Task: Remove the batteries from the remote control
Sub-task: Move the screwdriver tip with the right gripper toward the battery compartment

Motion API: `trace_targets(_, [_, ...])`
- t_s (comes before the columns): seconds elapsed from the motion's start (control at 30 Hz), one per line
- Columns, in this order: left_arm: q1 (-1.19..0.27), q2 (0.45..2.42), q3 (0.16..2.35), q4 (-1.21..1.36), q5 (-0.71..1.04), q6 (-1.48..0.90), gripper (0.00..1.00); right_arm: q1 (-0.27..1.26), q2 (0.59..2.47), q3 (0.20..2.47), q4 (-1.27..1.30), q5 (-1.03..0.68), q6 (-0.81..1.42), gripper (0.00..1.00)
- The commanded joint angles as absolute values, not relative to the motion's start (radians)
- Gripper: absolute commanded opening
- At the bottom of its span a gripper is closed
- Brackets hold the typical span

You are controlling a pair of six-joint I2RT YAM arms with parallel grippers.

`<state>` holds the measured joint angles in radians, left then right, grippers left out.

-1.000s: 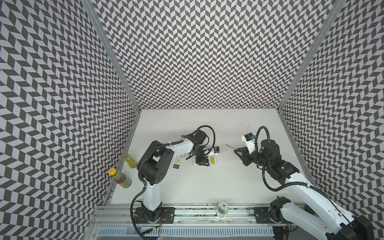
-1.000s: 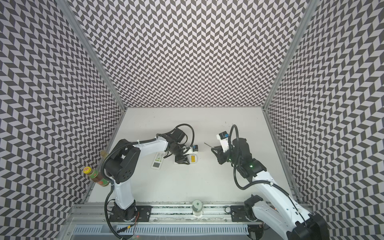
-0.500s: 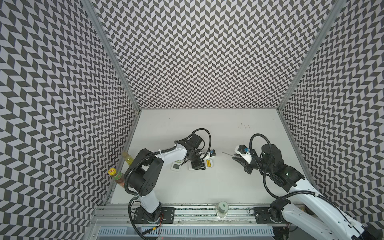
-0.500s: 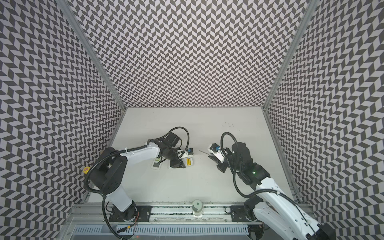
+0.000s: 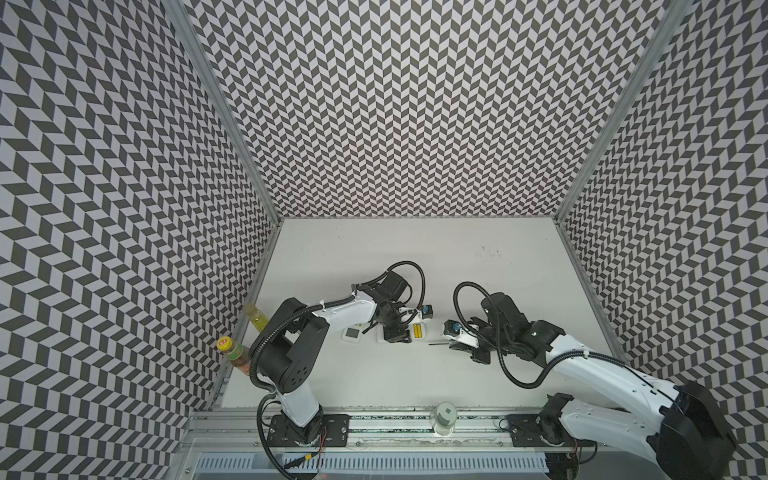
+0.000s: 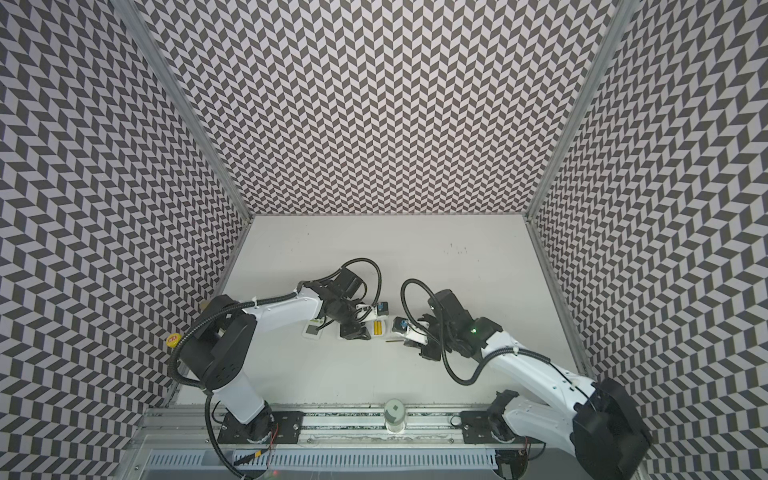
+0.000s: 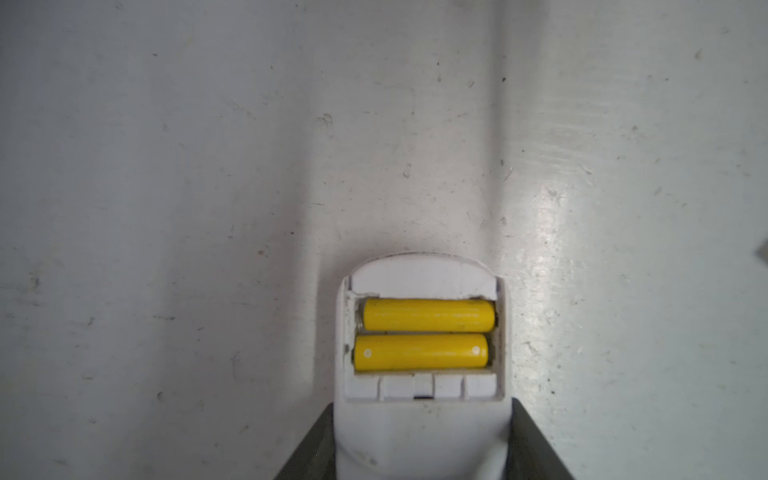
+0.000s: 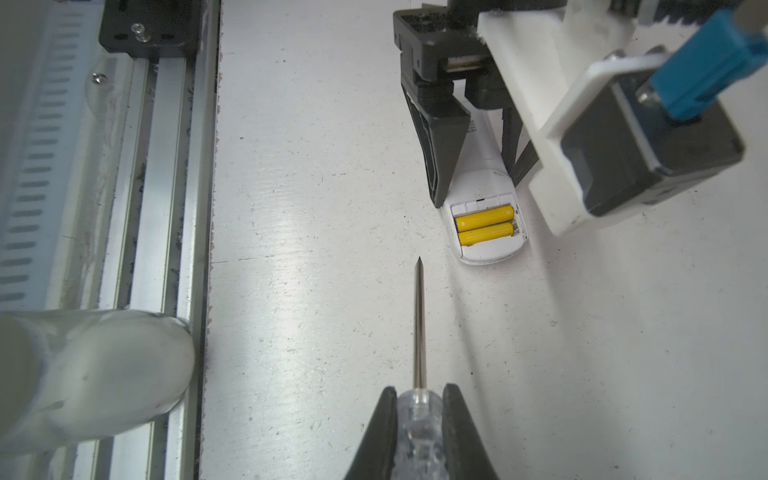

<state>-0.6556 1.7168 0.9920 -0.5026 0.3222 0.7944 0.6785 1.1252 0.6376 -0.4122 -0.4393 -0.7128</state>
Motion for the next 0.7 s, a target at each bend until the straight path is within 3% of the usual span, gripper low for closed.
trace_targets(0.0, [-0.676, 1.707, 0.993, -0.496, 0.318, 0.825, 0.34, 0.699, 1.155, 0.674, -0.316, -0.459, -0.709, 0.0])
trace_targets(0.67, [-0.721, 1.743, 1.013, -0.503, 0.301, 0.831, 0.35, 0.734, 1.29, 0.687, -0.212, -0.374, -0.654, 0.0])
